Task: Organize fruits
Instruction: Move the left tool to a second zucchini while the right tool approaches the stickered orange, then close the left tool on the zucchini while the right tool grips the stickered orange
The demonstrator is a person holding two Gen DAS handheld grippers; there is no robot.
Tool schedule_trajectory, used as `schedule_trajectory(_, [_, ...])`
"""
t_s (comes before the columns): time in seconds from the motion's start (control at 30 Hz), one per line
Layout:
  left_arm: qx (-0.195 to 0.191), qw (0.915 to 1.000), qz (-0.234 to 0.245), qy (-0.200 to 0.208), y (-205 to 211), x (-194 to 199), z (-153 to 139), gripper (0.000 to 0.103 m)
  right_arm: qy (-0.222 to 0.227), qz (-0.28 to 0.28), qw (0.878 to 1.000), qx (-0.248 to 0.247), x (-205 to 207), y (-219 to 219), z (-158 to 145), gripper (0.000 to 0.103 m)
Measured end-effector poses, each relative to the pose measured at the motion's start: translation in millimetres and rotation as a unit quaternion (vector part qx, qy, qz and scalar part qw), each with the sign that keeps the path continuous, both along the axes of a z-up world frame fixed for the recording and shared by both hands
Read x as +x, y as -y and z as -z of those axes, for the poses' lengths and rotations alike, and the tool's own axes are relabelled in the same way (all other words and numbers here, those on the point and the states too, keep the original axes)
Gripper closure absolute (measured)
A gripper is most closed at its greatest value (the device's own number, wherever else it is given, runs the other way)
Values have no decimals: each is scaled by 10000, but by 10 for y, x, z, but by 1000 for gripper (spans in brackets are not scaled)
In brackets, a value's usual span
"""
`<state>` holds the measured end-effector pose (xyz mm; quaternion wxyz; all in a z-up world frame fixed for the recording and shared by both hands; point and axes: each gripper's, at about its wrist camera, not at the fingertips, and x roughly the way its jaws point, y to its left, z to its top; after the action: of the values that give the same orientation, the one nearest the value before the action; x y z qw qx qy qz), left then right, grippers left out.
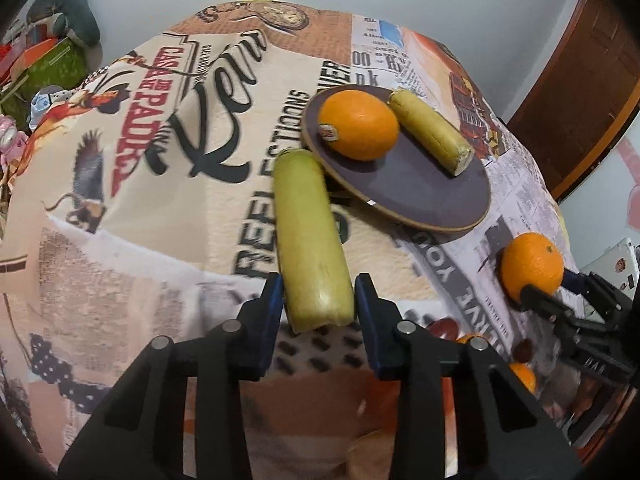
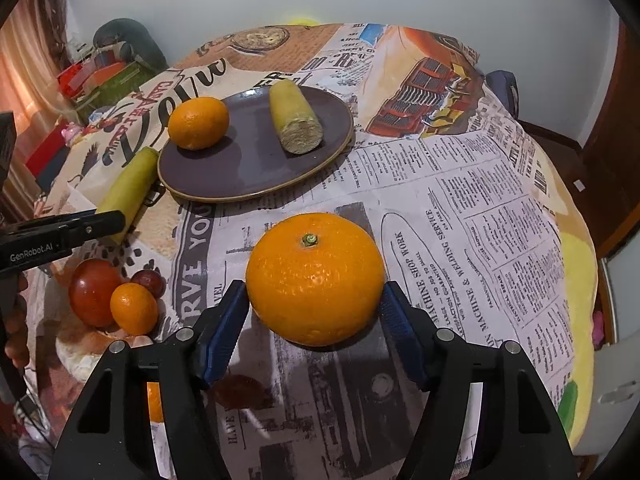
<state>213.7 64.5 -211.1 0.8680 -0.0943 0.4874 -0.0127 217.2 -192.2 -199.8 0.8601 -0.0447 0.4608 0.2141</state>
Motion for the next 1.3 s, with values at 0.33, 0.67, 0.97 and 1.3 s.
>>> schedule_trajectory(0.33, [250, 9994, 223, -88, -78, 48, -64, 66, -22, -58, 10000, -22, 12, 3, -5, 38])
schedule_trajectory(0.67, [353, 9989, 234, -185, -67, 479, 42, 66, 11, -165, 9999, -18, 79, -24, -19, 36])
schedule_trajectory(0.97, [271, 9995, 111, -102, -107, 588, 54, 70, 50, -179, 9998, 86, 94, 0, -27, 38])
schedule_trajectory(1.3, [339, 9983, 221, 431, -42, 270, -350, 70, 195, -66, 9995, 229, 105, 18, -150, 41])
